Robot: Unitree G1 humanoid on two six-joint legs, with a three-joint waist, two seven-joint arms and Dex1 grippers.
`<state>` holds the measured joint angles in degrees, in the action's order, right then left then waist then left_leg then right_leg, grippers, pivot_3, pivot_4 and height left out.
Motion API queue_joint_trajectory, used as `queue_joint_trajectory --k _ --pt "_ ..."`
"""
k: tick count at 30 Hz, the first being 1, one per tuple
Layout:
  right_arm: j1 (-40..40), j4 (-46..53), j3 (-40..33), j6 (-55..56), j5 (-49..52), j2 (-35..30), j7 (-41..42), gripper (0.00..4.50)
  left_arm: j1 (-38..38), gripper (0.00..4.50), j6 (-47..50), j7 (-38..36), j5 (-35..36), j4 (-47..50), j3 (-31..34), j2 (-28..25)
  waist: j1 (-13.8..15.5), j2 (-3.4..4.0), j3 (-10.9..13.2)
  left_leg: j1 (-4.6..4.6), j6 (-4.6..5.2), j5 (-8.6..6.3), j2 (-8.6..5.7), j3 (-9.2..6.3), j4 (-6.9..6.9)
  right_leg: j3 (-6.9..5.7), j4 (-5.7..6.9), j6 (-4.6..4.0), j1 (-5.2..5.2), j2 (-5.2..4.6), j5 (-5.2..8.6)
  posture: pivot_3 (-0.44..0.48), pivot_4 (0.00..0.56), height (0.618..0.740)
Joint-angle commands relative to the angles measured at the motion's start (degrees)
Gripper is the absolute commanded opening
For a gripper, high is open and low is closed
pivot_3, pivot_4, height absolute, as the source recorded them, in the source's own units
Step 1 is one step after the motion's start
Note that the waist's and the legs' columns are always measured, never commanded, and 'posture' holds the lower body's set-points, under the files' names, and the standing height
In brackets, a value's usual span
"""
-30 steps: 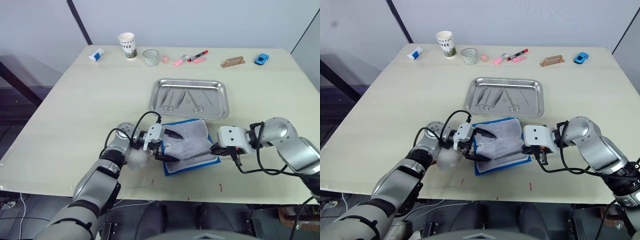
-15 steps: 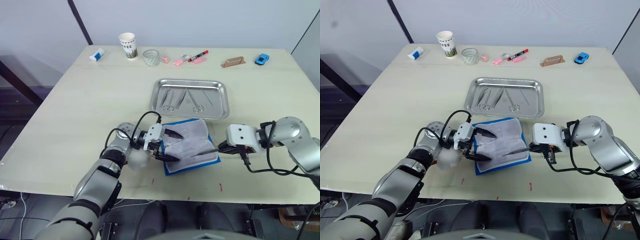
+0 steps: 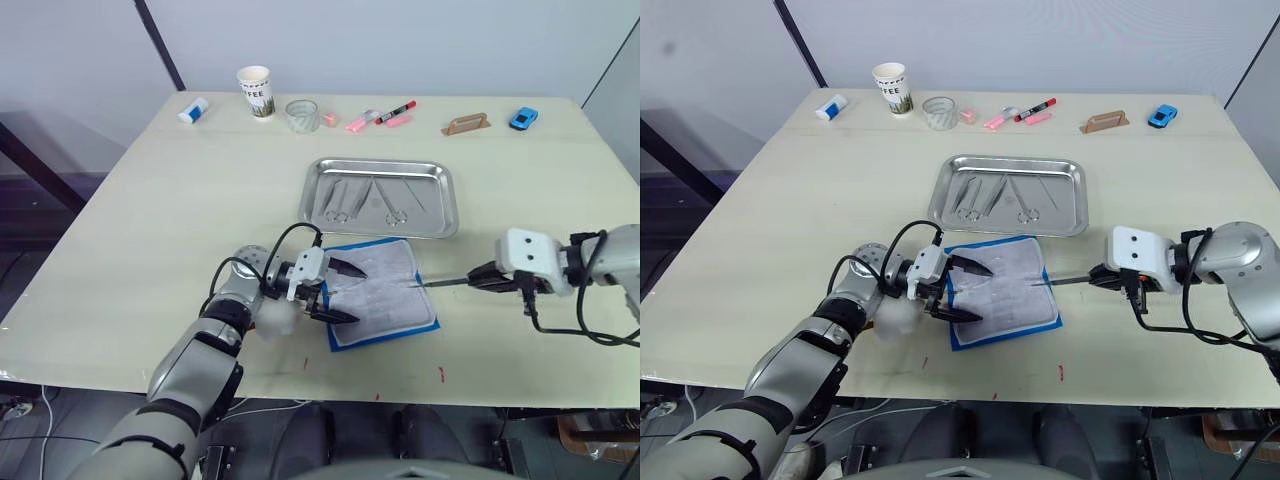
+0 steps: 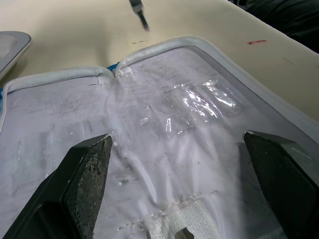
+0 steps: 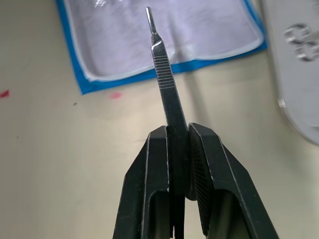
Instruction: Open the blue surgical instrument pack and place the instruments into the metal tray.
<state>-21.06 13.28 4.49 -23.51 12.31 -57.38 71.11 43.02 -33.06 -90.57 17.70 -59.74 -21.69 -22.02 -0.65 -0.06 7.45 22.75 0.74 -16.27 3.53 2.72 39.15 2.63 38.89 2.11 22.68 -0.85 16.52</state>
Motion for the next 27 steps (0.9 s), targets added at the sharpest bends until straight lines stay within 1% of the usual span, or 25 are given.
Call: queue_joint_trajectory --k 1,4,6,7,11,14,18,23,27 --pt "-2.77 -0.18 -3.40 -4.94 3.21 2.68 -3.92 0.02 -3.02 4.50 -0.16 -1.93 -4.14 -4.53 -1.84 0.06 -0.01 0.03 -0.02 0.00 0.00 0.00 0.00 0.01 0.00 0.01 0.01 0.00 0.00 0.00 0.00 0.000 0.150 0.718" --pt "-6.32 -1.87 -4.08 -10.32 3.57 7.20 -10.55 0.02 -3.04 4.50 -0.16 -1.93 -4.24 -4.56 -1.41 0.18 -0.01 0.06 -0.03 0.00 0.00 0.00 0.00 0.00 0.00 0.01 0.03 -0.01 0.00 0.00 0.00 0.000 0.150 0.718" --pt "-9.90 -3.49 -4.91 -15.69 3.14 11.40 -17.58 0.02 -3.11 4.50 -0.13 -1.93 -4.27 -4.48 -1.12 0.21 -0.10 0.07 -0.03 -0.02 0.00 0.00 0.00 0.01 0.00 0.02 0.02 -0.01 0.00 0.01 -0.01 0.000 0.150 0.718" --pt "-11.02 -3.91 -5.09 -17.48 2.89 12.63 -19.69 0.02 -3.13 4.50 -0.12 -1.93 -4.28 -4.46 -1.04 0.23 -0.08 0.11 -0.04 -0.02 0.00 0.00 0.00 0.02 0.01 0.03 0.05 -0.01 0.00 0.00 -0.01 0.000 0.150 0.718" --pt "-14.82 -5.53 -3.24 -22.31 2.23 16.46 -24.52 0.02 -3.35 4.50 0.00 -1.93 -4.08 -4.24 -0.75 0.14 0.21 0.14 -0.04 0.03 0.00 0.00 -0.01 -0.01 -0.01 -0.02 0.04 -0.01 0.02 -0.01 0.00 0.000 0.150 0.718" --pt "-18.43 -9.44 -2.04 -26.72 0.49 21.74 -31.31 0.02 -3.40 4.50 0.33 -1.93 -3.72 -4.14 -0.02 0.18 -0.08 0.17 -0.06 0.01 0.00 0.00 -0.01 0.00 -0.02 0.00 0.05 -0.01 0.02 -0.01 0.00 0.000 0.150 0.718" --pt "-22.30 -15.07 -2.27 -28.48 -2.04 27.30 -38.51 0.02 -3.51 4.50 0.74 -1.93 -3.34 -3.80 1.09 0.30 -0.09 0.19 -0.06 0.01 0.01 0.01 -0.01 -0.01 -0.02 0.01 0.11 -0.02 0.04 0.01 -0.01 0.000 0.150 0.718" --pt "-27.39 -24.17 -2.25 -26.12 -5.23 33.27 -46.30 0.02 -4.06 4.50 1.36 -1.93 -2.78 -2.70 1.88 0.23 -0.19 0.23 -0.06 0.02 0.01 0.01 -0.01 0.00 -0.03 0.00 0.12 -0.01 0.05 0.00 -0.01 0.000 0.150 0.718" --pt "-29.89 -29.40 -4.88 -26.36 -5.15 37.57 -51.59 0.02 -4.51 4.50 1.55 -1.93 -2.65 -2.07 2.38 0.17 -0.25 0.24 -0.06 0.03 0.01 0.01 -0.01 0.01 -0.04 0.01 0.11 -0.01 0.05 0.00 -0.01 0.000 0.150 0.718"
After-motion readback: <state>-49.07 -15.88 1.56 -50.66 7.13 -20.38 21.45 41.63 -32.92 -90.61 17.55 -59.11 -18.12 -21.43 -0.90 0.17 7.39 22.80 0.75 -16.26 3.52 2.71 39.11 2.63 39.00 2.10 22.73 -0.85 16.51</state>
